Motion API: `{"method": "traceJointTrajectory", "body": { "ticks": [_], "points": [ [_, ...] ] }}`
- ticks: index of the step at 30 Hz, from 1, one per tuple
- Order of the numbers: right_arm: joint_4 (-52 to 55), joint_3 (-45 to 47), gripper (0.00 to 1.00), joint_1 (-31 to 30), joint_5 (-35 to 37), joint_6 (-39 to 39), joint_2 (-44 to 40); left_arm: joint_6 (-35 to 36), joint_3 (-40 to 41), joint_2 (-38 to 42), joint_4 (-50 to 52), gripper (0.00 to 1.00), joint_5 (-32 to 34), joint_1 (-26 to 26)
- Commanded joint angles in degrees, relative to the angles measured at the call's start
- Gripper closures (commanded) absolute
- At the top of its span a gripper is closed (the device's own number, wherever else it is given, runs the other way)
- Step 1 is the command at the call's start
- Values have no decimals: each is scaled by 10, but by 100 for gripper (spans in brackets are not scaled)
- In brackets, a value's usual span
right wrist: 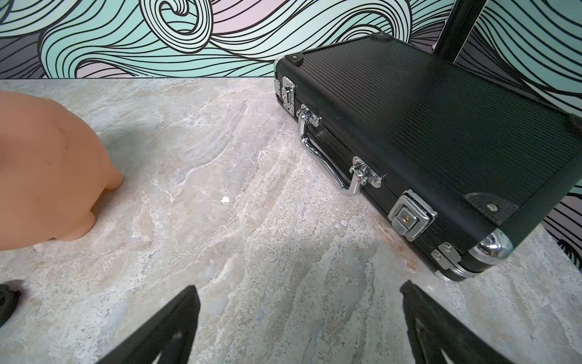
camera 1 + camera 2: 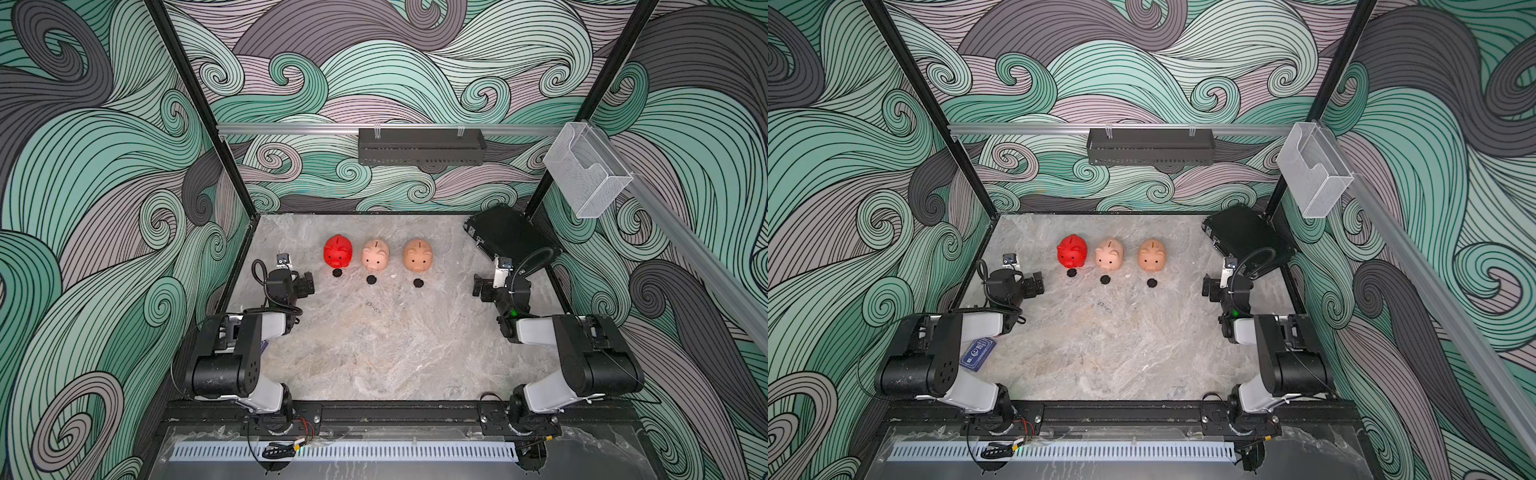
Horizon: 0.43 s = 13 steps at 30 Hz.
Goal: Open piggy banks
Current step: Reset both arms
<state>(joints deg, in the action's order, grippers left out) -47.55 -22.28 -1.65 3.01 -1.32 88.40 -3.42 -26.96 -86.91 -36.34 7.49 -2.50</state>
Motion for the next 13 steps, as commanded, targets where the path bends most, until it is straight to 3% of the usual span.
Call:
{"method": "traceJointTrajectory", "body": {
  "ticks": [1,13],
  "points": [
    [-10,-10,0,1,-3,-4,-2,3,-1,-4,-16,1,8,1],
    [-7,-11,0,1,-5,-5,-2,3,-1,-4,-15,1,9,0]
  ]
}}
